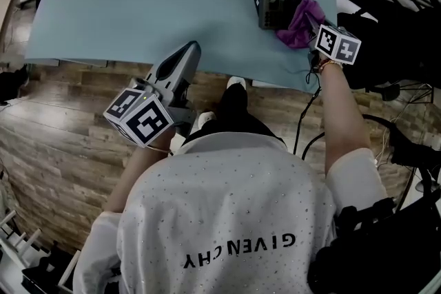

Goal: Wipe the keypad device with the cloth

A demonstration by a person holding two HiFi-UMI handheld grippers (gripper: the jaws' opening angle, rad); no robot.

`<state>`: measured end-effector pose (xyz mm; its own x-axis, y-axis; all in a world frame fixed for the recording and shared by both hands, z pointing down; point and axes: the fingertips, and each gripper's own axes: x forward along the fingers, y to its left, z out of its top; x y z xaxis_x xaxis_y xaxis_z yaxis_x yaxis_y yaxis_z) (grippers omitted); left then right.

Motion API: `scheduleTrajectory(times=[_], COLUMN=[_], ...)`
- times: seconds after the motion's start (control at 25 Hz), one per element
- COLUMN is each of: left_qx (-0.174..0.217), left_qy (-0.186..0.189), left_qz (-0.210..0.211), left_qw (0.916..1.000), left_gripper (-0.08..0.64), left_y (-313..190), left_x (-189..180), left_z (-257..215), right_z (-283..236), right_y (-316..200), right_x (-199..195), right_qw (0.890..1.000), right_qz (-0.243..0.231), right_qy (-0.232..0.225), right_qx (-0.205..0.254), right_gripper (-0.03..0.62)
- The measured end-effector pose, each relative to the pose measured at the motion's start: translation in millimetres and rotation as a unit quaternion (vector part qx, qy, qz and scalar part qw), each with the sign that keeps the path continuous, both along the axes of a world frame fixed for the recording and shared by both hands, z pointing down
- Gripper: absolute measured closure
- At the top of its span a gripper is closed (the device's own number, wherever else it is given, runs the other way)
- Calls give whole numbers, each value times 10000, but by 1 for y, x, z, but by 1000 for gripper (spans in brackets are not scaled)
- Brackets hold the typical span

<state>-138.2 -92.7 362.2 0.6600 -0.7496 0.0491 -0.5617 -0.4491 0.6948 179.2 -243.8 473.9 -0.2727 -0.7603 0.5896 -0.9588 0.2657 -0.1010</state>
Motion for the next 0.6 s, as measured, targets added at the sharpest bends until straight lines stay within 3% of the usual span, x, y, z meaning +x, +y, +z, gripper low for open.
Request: scheduleTrajectory(times=[0.28,0.4,0.48,0.6], left_qx=[69,122,166,240], left_qy=[-124,-24,12,86], left_qz=[11,9,42,121], left_qw=[9999,9999,9999,9996], left_gripper=[560,560,560,560], left_y=[-6,-8,-8,-5], left_x=[-9,-8,-6,-2], left_z=[2,-1,-4,-8], right_z=[-12,-32,-37,-38], right_y=[6,22,33,44], right_x=[4,-39,-74,-111], right_qw=[9980,9975,9961,9946], right_qz=[594,153,-278,-472], right_qy=[92,-324,-540,-738], right_qx=[194,603,636,563], right_gripper=[534,534,534,534])
